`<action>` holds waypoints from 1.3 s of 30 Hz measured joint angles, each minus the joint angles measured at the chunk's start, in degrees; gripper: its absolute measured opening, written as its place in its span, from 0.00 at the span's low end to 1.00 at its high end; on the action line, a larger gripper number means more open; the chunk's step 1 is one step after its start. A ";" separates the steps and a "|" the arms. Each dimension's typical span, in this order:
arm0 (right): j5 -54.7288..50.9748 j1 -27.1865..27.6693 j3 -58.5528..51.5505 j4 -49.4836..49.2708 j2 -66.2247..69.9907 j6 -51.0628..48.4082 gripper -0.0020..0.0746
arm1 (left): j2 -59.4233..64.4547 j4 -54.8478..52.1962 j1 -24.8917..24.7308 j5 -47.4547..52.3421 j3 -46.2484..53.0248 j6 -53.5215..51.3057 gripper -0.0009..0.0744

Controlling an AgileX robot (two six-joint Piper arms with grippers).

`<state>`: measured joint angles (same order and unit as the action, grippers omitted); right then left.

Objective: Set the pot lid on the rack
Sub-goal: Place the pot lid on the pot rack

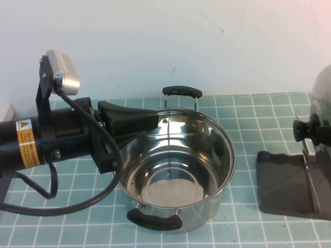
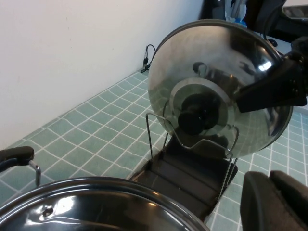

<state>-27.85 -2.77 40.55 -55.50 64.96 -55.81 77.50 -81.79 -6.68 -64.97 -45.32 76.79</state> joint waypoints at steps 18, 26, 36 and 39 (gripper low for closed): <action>2.54 2.22 0.12 -3.20 1.36 -3.64 0.45 | -0.72 -5.60 0.03 6.82 0.00 0.13 0.01; -6.51 9.80 0.12 4.05 -12.50 2.24 0.44 | -11.74 -13.98 0.03 29.69 0.00 6.03 0.01; -7.37 11.40 0.21 14.43 -37.42 5.54 0.08 | -29.71 -18.75 0.13 43.91 8.67 17.02 0.01; -7.47 11.40 -1.09 14.58 -43.37 5.54 0.04 | -36.21 -18.85 0.13 50.91 14.04 18.23 0.01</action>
<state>-35.32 8.64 39.45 -40.92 21.59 -50.27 41.29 -100.64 -6.55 -14.06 -31.28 95.02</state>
